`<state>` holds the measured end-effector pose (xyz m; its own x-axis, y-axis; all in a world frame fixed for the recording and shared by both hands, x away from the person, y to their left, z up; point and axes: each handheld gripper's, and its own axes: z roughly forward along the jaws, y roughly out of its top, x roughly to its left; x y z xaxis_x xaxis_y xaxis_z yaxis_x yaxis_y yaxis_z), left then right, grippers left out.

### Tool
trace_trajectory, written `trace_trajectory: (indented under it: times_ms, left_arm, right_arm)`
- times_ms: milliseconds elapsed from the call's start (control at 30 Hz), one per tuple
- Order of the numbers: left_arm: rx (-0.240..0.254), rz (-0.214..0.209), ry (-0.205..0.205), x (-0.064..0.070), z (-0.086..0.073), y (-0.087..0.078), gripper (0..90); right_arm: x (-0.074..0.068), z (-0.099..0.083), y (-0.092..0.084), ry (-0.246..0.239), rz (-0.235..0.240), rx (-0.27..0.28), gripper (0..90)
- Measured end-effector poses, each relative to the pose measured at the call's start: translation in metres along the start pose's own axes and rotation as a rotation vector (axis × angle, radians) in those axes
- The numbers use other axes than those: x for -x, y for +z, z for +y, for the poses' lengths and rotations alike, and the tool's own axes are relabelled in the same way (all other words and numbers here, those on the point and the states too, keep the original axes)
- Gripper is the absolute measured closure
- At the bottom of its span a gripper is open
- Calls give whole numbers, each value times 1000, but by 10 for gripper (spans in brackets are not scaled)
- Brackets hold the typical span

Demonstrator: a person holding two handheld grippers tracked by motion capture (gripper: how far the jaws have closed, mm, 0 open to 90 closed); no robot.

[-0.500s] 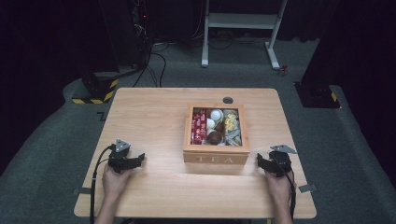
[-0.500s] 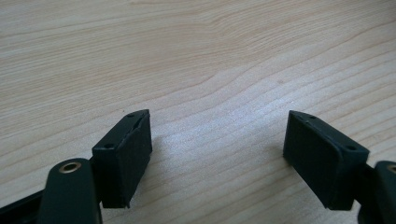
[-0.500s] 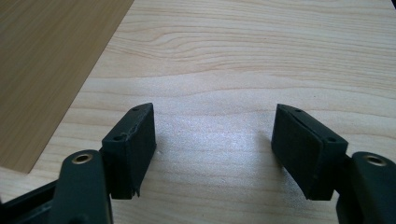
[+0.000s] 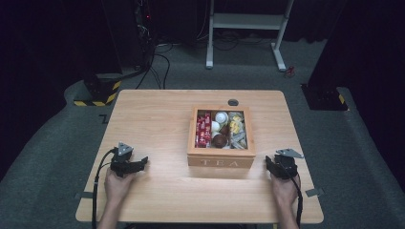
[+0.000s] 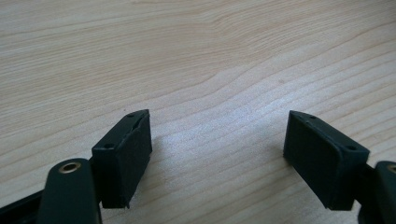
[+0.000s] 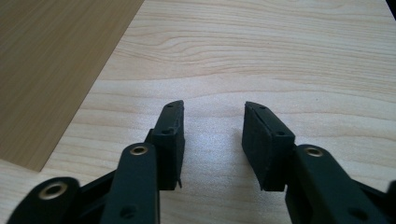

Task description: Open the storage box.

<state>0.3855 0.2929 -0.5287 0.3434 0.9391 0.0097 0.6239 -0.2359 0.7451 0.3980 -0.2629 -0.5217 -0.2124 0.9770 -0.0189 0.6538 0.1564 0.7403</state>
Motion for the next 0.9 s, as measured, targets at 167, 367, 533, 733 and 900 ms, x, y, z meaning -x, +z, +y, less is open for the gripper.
trace_trajectory:
  times_ms: [167,367,533,733,900]
  left_arm:
    - [1,0,-2,0,0,0,238]
    - [2,-3,-6,0,0,0,238]
    - [1,-2,-3,0,0,0,238]
    - [0,-1,-1,0,0,0,238]
    - [1,-2,-4,0,0,0,238]
  right_arm:
    - [2,-1,-2,-4,23,-4,687]
    - [1,-6,-7,-22,36,17,761]
    - [-3,-8,-9,-42,43,22,753]
    - [-6,-10,-11,-50,72,16,670]
    - [-11,-12,-15,-73,85,3,643]
